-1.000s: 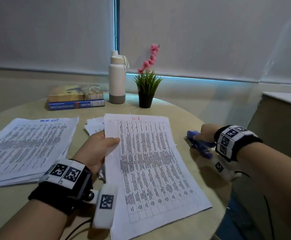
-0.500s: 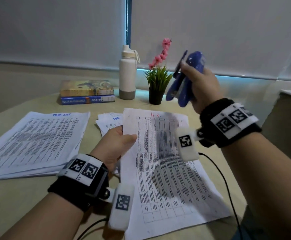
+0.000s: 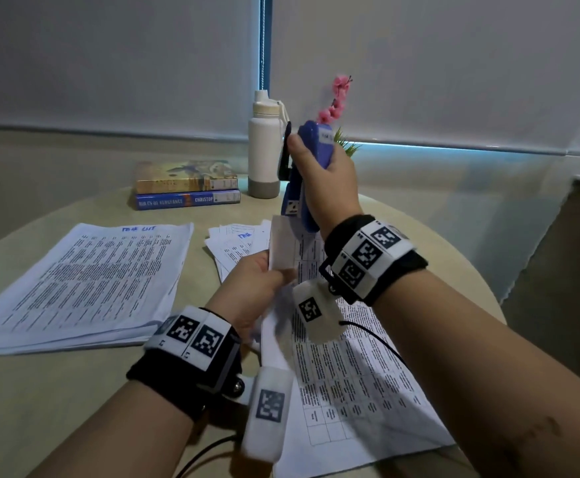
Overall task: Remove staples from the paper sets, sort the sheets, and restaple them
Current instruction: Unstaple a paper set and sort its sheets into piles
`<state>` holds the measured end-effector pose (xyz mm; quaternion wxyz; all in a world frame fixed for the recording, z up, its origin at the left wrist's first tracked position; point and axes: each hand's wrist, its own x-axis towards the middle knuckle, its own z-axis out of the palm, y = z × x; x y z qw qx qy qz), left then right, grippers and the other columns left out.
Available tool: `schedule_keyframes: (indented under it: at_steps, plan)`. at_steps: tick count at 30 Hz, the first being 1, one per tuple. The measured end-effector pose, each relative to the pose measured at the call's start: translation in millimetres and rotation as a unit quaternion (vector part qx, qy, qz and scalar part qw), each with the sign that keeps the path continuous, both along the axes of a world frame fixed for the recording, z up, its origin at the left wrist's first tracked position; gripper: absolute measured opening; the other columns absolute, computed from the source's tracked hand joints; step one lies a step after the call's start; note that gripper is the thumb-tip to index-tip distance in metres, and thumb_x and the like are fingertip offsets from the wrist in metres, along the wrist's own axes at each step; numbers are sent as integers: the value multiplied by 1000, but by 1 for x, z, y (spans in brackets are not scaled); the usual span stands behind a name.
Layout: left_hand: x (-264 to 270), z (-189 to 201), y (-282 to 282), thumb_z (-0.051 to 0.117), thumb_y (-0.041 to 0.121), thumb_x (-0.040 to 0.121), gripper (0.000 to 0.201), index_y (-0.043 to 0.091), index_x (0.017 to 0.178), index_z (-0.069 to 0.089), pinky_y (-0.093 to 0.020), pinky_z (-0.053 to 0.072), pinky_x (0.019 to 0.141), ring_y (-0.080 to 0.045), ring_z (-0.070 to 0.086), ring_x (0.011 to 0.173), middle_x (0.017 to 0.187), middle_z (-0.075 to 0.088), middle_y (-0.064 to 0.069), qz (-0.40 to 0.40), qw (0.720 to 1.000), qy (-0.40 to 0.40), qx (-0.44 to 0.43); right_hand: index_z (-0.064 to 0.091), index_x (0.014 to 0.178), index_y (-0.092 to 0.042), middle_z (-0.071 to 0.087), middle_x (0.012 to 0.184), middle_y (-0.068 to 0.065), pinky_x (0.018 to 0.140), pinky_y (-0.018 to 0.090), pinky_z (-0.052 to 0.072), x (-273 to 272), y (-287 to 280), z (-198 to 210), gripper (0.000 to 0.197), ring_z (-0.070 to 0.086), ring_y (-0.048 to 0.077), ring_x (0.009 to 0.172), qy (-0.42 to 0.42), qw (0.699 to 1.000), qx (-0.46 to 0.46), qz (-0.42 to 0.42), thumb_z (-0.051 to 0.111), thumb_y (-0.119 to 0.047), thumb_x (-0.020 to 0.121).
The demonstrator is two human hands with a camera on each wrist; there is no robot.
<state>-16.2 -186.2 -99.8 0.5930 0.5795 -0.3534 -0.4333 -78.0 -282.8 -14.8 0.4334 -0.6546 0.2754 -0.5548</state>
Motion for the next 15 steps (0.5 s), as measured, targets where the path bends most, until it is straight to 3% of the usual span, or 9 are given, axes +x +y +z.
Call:
schedule_keyframes:
  at_steps: [4, 6, 12, 13, 15]
  plan:
    - [1, -3, -4, 56, -1, 91, 18, 12, 94, 68, -50, 51, 90, -31, 63, 88, 93, 70, -18, -2, 1000, -8, -11, 54, 79, -25, 58, 73, -4, 74, 41, 55, 4, 2, -7, 23, 58, 16, 68, 48, 999, -20, 13, 64, -45, 83]
    - [1, -3, -4, 55, -3, 91, 21, 13, 86, 68, -46, 53, 84, -29, 64, 82, 84, 72, -13, -3, 1000, -17, -14, 54, 81, -25, 58, 72, -3, 74, 43, 57, 7, 4, -10, 21, 60, 18, 68, 52, 998, -28, 25, 63, -44, 84]
    - [3, -2, -1, 58, 1, 89, 21, 17, 87, 71, -38, 57, 75, -27, 68, 78, 80, 74, -7, -2, 999, -41, -30, 54, 80, -23, 55, 69, -6, 70, 38, 53, 13, 8, -16, 19, 53, 12, 63, 30, 998, -57, 5, 64, -38, 86]
    - [3, -2, -1, 59, 0, 88, 20, 17, 87, 71, -38, 57, 74, -28, 68, 77, 79, 75, -8, -3, 999, -43, -27, 54, 80, -22, 54, 69, -7, 68, 35, 51, 14, 8, -17, 19, 52, 11, 62, 22, 998, -61, 2, 64, -37, 86]
    - [3, -2, -2, 63, 1, 85, 16, 14, 88, 73, -48, 57, 82, -37, 70, 85, 86, 75, -15, -12, 999, -45, -25, 54, 78, -20, 52, 65, -8, 63, 29, 47, 16, 6, -20, 21, 49, 9, 59, 11, 998, -69, -4, 64, -37, 86]
